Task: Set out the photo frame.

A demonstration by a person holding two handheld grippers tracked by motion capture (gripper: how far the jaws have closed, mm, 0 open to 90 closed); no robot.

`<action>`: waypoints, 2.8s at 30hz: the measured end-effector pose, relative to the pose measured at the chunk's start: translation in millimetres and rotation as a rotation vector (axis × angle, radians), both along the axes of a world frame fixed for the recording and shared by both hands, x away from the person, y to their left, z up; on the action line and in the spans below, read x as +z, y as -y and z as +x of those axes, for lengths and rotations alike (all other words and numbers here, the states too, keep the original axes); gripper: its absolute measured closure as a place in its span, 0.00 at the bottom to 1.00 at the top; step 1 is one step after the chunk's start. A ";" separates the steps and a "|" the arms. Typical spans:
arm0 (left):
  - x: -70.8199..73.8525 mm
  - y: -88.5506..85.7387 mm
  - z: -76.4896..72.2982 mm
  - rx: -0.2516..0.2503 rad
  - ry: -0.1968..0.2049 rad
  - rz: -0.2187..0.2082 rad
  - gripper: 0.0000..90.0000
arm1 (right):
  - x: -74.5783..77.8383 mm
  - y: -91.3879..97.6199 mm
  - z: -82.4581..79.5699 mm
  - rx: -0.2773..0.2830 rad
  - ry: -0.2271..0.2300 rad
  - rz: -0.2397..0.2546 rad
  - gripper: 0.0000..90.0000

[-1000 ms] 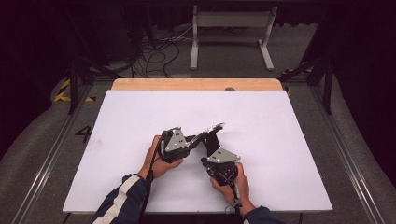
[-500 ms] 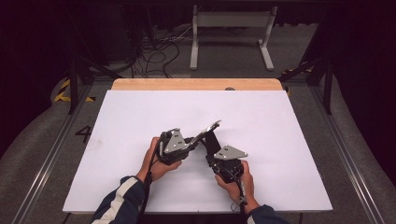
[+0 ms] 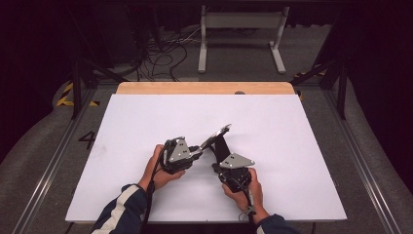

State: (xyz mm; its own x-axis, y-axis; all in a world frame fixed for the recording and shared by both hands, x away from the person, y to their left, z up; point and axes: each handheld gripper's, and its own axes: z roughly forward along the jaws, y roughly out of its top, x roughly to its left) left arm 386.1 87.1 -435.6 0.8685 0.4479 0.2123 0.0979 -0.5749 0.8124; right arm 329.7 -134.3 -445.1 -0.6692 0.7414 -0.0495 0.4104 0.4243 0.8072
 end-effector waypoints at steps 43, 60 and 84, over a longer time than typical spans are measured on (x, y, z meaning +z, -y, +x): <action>-11.1 -0.6 8.8 0.003 -0.037 -0.073 0.88 | -14.9 -0.4 3.6 -0.030 -0.041 0.011 1.00; -9.0 0.6 3.8 -0.001 -0.037 -0.062 0.89 | -14.1 13.0 9.2 -0.041 -0.063 0.025 1.00; -13.6 16.4 -6.6 -0.034 -0.064 -0.094 0.93 | -11.6 39.0 16.4 -0.086 -0.051 0.022 1.00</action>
